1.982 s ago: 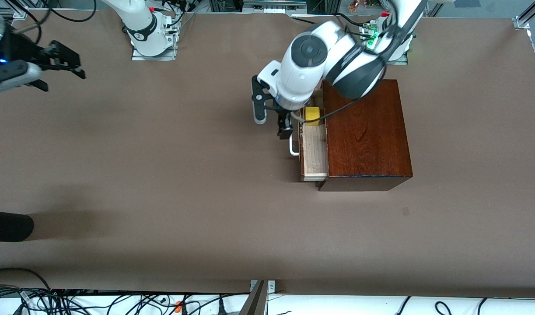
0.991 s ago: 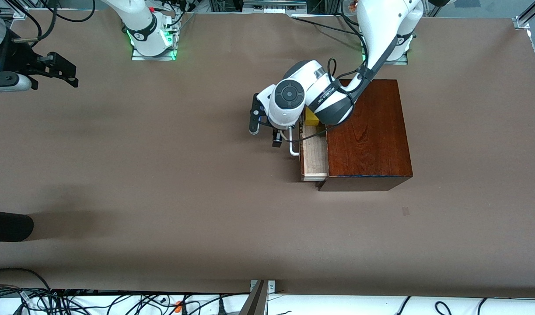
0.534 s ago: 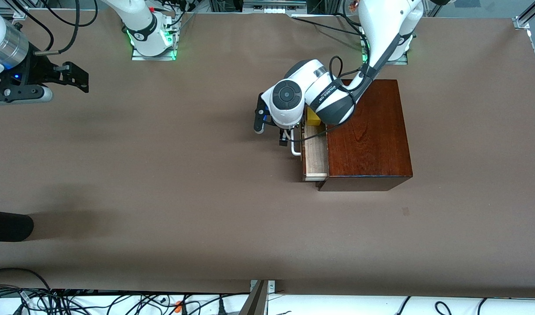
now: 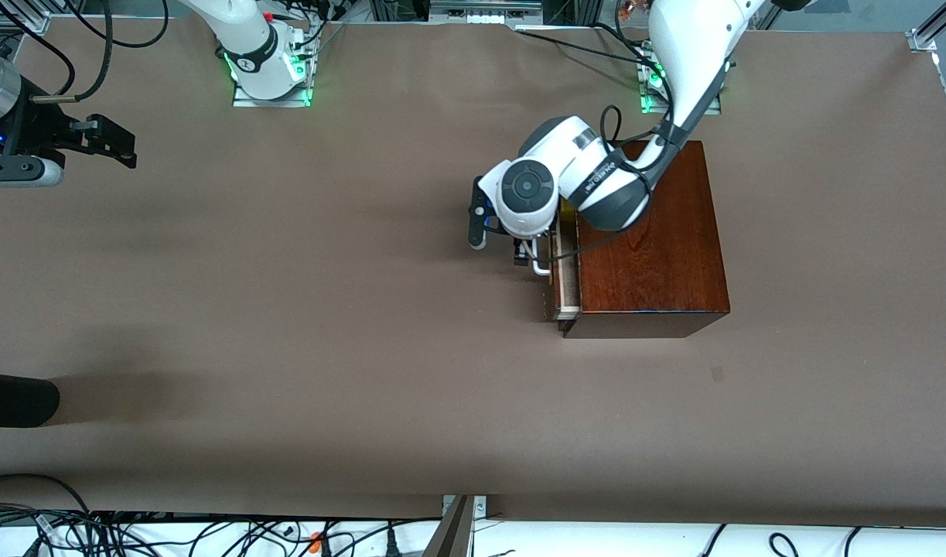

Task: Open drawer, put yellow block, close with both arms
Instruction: 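Push the drawer shut into the box with the left gripper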

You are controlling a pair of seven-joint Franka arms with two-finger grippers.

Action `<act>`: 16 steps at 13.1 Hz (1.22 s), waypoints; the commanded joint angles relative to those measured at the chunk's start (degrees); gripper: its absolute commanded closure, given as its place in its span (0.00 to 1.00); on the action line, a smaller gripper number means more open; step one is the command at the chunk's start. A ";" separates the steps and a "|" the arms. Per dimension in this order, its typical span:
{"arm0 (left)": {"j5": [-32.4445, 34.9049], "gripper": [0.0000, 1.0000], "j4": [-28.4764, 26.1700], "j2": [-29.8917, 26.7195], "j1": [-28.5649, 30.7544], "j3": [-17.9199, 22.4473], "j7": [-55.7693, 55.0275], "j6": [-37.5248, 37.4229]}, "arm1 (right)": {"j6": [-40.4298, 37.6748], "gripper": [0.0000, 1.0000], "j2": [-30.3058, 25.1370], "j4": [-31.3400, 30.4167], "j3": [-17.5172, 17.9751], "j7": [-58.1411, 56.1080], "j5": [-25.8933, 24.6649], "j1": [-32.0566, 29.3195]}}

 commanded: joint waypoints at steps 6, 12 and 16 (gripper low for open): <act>3.33 0.00 -1.30 -2.05 2.71 0.24 1.43 -2.62 | -1.02 0.00 0.50 1.34 0.30 -2.77 -1.01 -0.28; 3.43 0.00 -1.30 -2.05 2.89 0.33 1.43 -2.97 | -0.23 0.00 1.11 1.34 -0.05 -6.83 -1.36 -1.51; 3.43 0.00 -1.30 -2.05 3.51 0.24 1.43 -3.24 | -0.05 0.00 1.11 1.34 -0.05 -6.83 -1.36 -1.51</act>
